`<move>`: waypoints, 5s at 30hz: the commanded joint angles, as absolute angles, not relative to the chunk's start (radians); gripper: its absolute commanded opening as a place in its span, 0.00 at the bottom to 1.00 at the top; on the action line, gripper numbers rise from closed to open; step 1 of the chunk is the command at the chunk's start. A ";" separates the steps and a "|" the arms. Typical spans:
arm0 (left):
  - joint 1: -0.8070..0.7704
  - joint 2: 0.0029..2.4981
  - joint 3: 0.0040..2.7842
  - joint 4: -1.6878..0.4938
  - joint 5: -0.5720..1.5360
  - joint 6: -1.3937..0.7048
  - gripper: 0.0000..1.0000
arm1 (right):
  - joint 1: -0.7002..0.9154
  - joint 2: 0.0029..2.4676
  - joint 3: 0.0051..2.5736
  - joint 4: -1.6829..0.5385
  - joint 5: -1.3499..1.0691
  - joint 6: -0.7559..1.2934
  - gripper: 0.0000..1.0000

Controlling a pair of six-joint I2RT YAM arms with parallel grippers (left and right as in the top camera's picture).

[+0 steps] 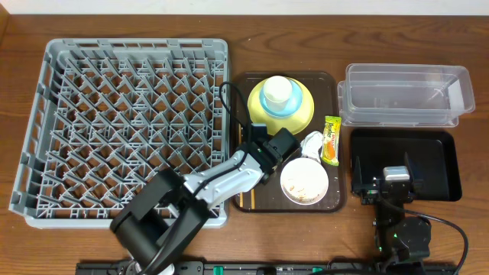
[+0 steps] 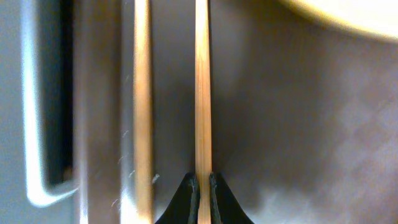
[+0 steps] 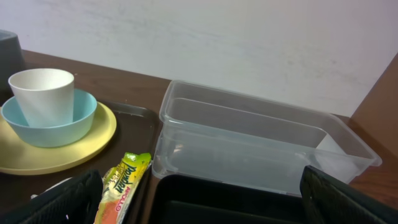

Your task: Sort waste into correct bins and load items into the dishwasher rack

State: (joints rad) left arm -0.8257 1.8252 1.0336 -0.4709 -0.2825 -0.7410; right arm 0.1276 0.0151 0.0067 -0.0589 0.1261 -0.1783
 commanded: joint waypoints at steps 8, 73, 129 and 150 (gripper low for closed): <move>-0.822 1.441 1.032 -0.534 -0.289 -0.576 0.06 | 0.123 0.015 0.006 -0.063 0.123 -0.188 0.99; -0.653 1.171 1.013 -0.749 -0.108 -0.632 0.42 | 0.123 0.015 0.006 -0.063 0.123 -0.188 0.99; -0.848 1.826 0.946 -0.425 -0.360 -0.694 0.36 | 0.123 0.015 0.006 -0.063 0.123 -0.188 0.99; -0.848 1.842 0.946 -0.360 -0.224 -0.685 0.36 | 0.123 0.015 0.006 -0.063 0.123 -0.188 0.99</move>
